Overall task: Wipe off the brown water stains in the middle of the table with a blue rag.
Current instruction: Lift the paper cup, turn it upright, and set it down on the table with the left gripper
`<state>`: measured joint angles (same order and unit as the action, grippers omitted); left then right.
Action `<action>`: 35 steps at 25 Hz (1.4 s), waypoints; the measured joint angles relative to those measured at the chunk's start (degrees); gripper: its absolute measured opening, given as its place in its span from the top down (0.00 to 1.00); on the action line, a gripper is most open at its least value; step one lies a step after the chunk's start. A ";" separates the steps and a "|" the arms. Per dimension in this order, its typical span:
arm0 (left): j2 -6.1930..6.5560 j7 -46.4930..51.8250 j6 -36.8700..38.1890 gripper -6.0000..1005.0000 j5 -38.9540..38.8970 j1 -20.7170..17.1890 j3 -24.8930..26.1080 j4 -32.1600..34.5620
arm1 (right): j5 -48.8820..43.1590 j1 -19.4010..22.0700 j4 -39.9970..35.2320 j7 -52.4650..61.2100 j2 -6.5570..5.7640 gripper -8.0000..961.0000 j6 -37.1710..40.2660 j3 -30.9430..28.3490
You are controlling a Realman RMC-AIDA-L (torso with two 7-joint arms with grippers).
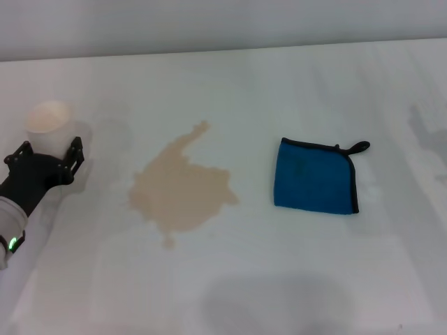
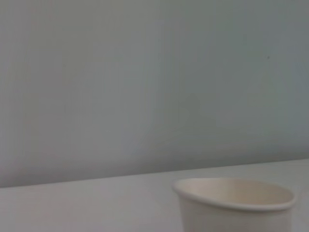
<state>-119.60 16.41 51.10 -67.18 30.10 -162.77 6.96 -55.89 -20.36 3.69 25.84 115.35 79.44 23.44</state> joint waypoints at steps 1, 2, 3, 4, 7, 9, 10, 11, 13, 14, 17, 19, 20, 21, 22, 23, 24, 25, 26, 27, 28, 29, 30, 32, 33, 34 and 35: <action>0.00 0.00 -0.09 0.42 -0.01 -0.02 0.01 0.05 | 0.00 -0.01 0.00 0.00 0.01 0.17 0.00 0.00; 0.00 -0.01 -0.16 0.42 -0.02 -0.06 0.00 0.07 | -0.01 -0.01 0.00 0.00 0.01 0.17 0.00 0.01; -0.01 -0.01 -0.17 0.42 -0.03 -0.16 0.00 0.14 | -0.01 -0.02 0.00 0.00 0.02 0.17 0.00 0.02; -0.02 -0.01 -0.18 0.42 -0.04 -0.20 0.01 0.18 | -0.01 -0.02 0.00 0.00 0.02 0.17 0.00 0.02; -0.02 -0.27 -0.20 0.42 -0.05 -0.33 0.00 0.78 | -0.01 -0.03 0.00 0.00 0.04 0.17 0.00 0.07; -0.02 -0.54 -0.21 0.42 -0.05 -0.35 0.00 0.83 | -0.01 -0.03 0.00 0.00 0.05 0.17 0.00 0.07; -0.02 -0.71 -0.21 0.42 -0.06 -0.35 0.00 0.84 | -0.01 -0.03 0.01 0.00 0.05 0.17 0.00 0.07; -0.02 -0.71 -0.21 0.41 -0.06 -0.35 0.00 0.84 | -0.01 -0.03 0.04 0.00 0.05 0.17 0.00 0.05; -0.02 -1.00 -0.21 0.41 -0.06 -0.39 0.00 0.91 | -0.01 -0.02 0.09 0.00 0.05 0.17 0.00 -0.03; -0.02 -1.01 -0.21 0.41 -0.06 -0.41 0.00 0.93 | 0.00 0.00 0.10 0.00 0.05 0.17 0.00 -0.07; -0.02 -1.03 -0.21 0.41 -0.05 -0.57 0.00 1.04 | 0.00 0.03 0.11 0.00 0.05 0.17 0.01 -0.14; -0.03 -1.04 -0.22 0.35 -0.04 -0.62 0.00 1.14 | 0.00 0.05 0.11 0.00 0.05 0.17 0.01 -0.15; -0.03 -1.04 -0.22 0.33 -0.04 -0.62 0.00 1.14 | 0.00 0.05 0.11 0.00 0.05 0.17 0.01 -0.16; -0.04 -1.05 -0.21 0.30 -0.04 -0.67 0.00 1.29 | 0.00 0.06 0.11 0.00 0.05 0.17 0.01 -0.16; -0.08 -1.11 -0.21 0.30 -0.04 -0.76 0.00 1.60 | 0.00 0.06 0.10 0.00 0.05 0.17 0.01 -0.16; -0.09 -1.21 -0.21 0.30 -0.04 -0.87 0.00 1.85 | 0.00 0.06 0.10 0.00 0.05 0.17 0.01 -0.15; -0.10 -1.51 -0.21 0.30 -0.05 -1.08 0.00 2.17 | 0.00 0.06 0.10 0.00 0.05 0.17 0.01 -0.15; -0.10 -1.82 -0.14 0.30 -0.05 -1.22 0.00 2.30 | 0.00 0.06 0.10 0.00 0.05 0.17 0.01 -0.15; -0.11 -2.25 -0.02 0.30 -0.05 -1.38 0.00 2.41 | 0.00 0.06 0.09 0.00 0.05 0.17 0.01 -0.13; -0.11 -2.25 -0.02 0.29 -0.05 -1.38 0.00 2.41 | 0.00 0.06 0.09 0.00 0.05 0.17 0.01 -0.11; -0.11 -2.79 0.14 0.28 -0.05 -1.59 0.00 2.58 | 0.00 0.06 0.09 0.00 0.05 0.17 0.01 -0.10; -0.11 -3.33 0.30 0.27 -0.05 -1.78 0.00 2.81 | 0.00 0.06 0.09 0.00 0.05 0.17 0.01 -0.12; -0.11 -3.72 0.37 0.26 -0.05 -1.94 0.00 3.07 | 0.00 0.06 0.09 0.00 0.05 0.17 0.01 -0.13; -0.11 -3.90 0.39 0.24 -0.06 -2.08 0.00 3.24 | 0.00 0.11 0.09 0.00 0.05 0.17 0.01 -0.17; -0.11 -3.90 0.39 0.23 -0.06 -2.08 0.00 3.24 | 0.00 0.11 0.09 0.00 0.05 0.17 0.01 -0.17; -0.11 -3.90 0.39 0.21 -0.06 -2.13 0.00 3.28 | 0.00 0.13 0.09 0.00 0.05 0.17 0.01 -0.17; -0.11 -3.90 0.35 0.19 -0.05 -2.17 0.00 3.31 | 0.00 0.14 0.09 -0.01 0.05 0.17 0.01 -0.17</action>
<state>-119.71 12.51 51.45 -67.24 27.93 -162.77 10.27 -55.90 -20.23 3.78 25.84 115.40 79.45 23.27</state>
